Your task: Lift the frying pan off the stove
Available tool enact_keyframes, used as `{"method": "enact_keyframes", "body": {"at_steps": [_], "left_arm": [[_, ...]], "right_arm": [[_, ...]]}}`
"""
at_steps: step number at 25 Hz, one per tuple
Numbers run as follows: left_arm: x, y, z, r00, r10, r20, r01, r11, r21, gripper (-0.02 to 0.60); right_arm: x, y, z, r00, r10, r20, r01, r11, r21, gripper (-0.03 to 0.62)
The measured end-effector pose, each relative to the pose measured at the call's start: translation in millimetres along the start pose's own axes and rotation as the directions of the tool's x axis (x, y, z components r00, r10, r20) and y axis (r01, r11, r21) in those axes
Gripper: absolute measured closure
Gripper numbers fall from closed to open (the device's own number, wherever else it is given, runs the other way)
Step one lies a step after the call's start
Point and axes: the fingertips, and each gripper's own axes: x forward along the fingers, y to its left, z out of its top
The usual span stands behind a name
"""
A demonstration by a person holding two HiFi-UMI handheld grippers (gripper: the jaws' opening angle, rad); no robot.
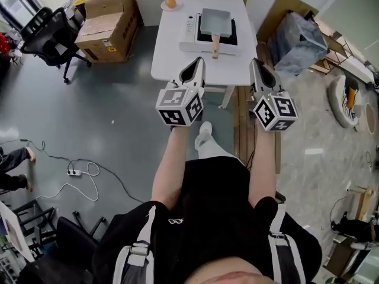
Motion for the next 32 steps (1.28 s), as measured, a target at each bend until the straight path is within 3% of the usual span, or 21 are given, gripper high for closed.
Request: {"method": "enact_keyframes", "body": {"at_steps": [7,10,16,25,32], "left_arm": [[83,59,-19,0.997,0.049,-0.062,-0.052,0.998,-0.042,0.591],[121,72,-17,0.995,0.059,-0.082,-0.061,0.998,-0.024,0.591],[185,60,-24,0.995,-0.026,-0.097,0.025,1.0,-0.01,0.591],[217,86,-11,0.988,-0.055,-0.143,0.056,0.998,0.004,0.589],[240,104,-12,0.975,-0.107,-0.195,0.111,0.994,0.011,0.589]], "right_arm": [[97,-41,-33,0.996,0.05,-0.079,-0.049,0.999,0.025,0.595],[129,-66,-39,0.993,0.056,-0.1,-0.052,0.998,0.046,0.595],[171,-110,-57,0.991,0.055,-0.124,-0.044,0.995,0.091,0.595],[214,-114,-57,0.99,0.065,-0.123,-0.049,0.99,0.134,0.595],[235,-129,-62,0.994,0.009,-0.107,0.011,0.983,0.182,0.595]]}}
